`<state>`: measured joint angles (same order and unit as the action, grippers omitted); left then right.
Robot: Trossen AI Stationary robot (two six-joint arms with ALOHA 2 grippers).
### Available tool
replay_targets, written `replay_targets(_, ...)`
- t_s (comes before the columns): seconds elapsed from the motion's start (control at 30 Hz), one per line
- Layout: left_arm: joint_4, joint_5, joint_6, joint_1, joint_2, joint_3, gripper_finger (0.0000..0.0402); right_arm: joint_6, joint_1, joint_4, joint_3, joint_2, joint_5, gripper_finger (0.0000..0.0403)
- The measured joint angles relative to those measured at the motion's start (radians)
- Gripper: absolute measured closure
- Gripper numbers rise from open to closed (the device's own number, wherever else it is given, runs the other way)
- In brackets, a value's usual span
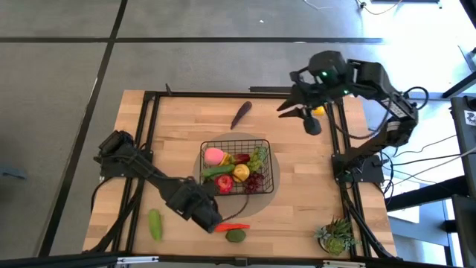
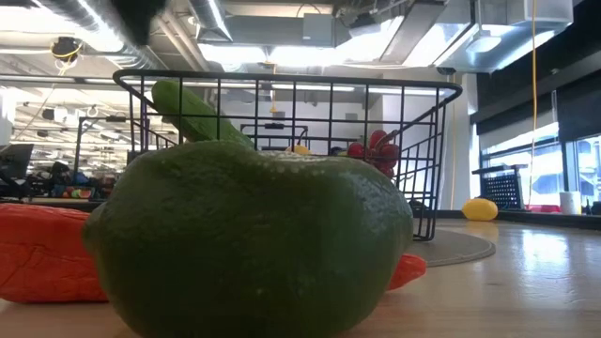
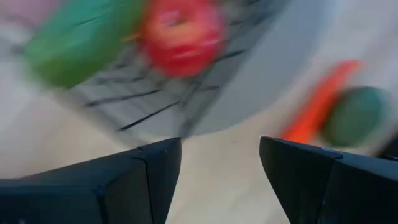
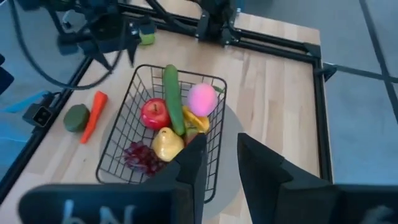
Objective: Build produce basket
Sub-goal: Put the orange carrot into the black wire basket
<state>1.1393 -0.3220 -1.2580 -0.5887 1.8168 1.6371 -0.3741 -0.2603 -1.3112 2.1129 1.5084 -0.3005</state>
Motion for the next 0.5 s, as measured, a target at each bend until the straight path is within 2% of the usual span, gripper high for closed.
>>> replay_targets(0.1, -0.154, 0.024, 0.116, 0.007, 0.0, 0.0, 0.0195, 0.006, 0.008, -0.014, -0.03, -0.03, -0.008, 0.0319)
replay_targets(0.23, -0.286, 0.07, 0.192, 0.011, 0.014, 0.002, 0.0195, 0.045, 0.019, 0.072, -0.183, -0.112, -0.031, 0.0319)
replay_targets(0.37, -0.332, 0.157, 0.267, -0.004, 0.052, 0.001, 0.0195, 0.064, 0.023, 0.223, -0.352, -0.211, -0.034, 0.0319)
replay_targets(0.5, -0.335, 0.217, 0.359, -0.024, 0.089, 0.001, 0.0195, 0.104, 0.022, 0.302, -0.448, -0.29, -0.033, 0.0319)
